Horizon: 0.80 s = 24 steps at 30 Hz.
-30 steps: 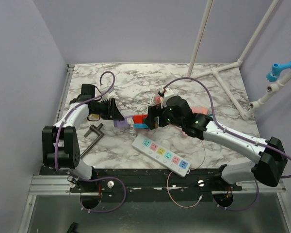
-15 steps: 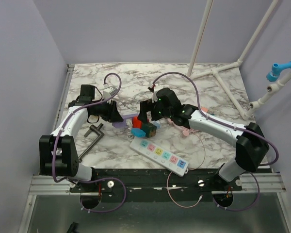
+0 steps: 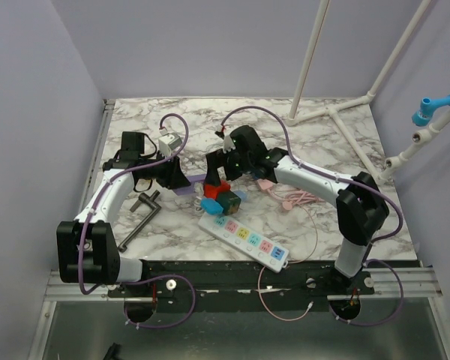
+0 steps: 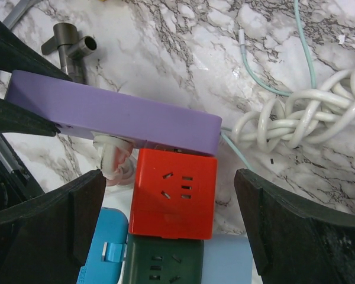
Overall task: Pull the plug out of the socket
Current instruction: Remove the plug from the socket.
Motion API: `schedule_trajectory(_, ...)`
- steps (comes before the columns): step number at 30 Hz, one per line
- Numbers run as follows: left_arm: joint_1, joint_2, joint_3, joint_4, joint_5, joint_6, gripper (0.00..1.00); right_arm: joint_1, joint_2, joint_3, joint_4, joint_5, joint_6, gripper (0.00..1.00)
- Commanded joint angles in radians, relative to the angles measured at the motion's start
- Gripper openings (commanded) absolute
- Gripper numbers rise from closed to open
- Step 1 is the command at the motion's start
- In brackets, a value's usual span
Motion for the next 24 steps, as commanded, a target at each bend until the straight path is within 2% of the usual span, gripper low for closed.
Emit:
schedule_trajectory(1,-0.007,-0.051,0.028,0.040,0.139,-0.022,0.00,0.001,0.062,0.069,-0.089,-0.059,-0.022,1.00)
schedule_trajectory(9,-0.007,-0.059,0.028,0.052,0.119,-0.024,0.00,0.002,0.014,0.051,-0.155,-0.046,-0.010,1.00)
schedule_trajectory(17,-0.013,-0.073,0.033,0.067,0.110,-0.048,0.00,0.002,0.104,0.092,-0.203,-0.130,0.006,0.96)
schedule_trajectory(24,-0.017,-0.084,0.013,0.083,0.110,-0.064,0.00,0.001,0.163,0.122,-0.164,-0.166,0.036,0.92)
